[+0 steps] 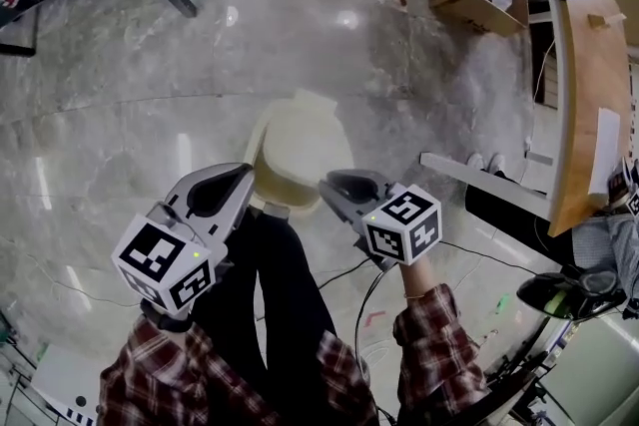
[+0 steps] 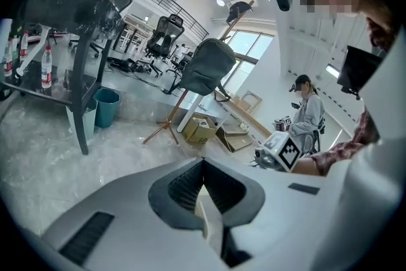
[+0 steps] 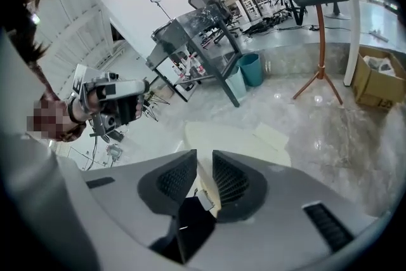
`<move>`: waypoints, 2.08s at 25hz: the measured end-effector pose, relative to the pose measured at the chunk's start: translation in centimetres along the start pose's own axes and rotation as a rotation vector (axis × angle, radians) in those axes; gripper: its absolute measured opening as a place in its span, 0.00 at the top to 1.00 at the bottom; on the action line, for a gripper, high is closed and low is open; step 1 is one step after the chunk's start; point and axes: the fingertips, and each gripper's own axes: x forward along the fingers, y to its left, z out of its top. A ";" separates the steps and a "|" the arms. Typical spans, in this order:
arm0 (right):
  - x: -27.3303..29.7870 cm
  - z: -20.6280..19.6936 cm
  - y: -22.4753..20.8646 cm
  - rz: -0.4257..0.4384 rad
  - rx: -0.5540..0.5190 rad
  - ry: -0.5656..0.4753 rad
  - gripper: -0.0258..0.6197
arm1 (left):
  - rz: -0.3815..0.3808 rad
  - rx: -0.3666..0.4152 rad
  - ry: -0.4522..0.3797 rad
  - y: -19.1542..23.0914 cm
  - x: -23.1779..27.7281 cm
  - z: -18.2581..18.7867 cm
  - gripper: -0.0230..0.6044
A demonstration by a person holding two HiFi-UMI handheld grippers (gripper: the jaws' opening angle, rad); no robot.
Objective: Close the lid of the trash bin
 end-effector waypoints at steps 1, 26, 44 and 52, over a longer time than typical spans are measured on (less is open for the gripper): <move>0.5 -1.2 0.5 0.005 0.000 0.011 0.83 | -0.003 -0.003 0.011 0.0 0.1 -0.7 0.95; 15.8 -18.3 -1.8 -0.186 -0.104 0.287 0.86 | 0.002 -0.095 0.135 4.4 -0.1 -13.9 0.95; 7.2 -9.0 -3.0 -0.204 0.381 -0.111 0.91 | 0.000 -0.181 0.014 3.1 -4.8 -7.8 0.95; -6.8 9.6 7.8 -0.128 0.186 -0.463 0.91 | -0.040 -0.080 -0.112 -3.8 -10.4 3.6 0.95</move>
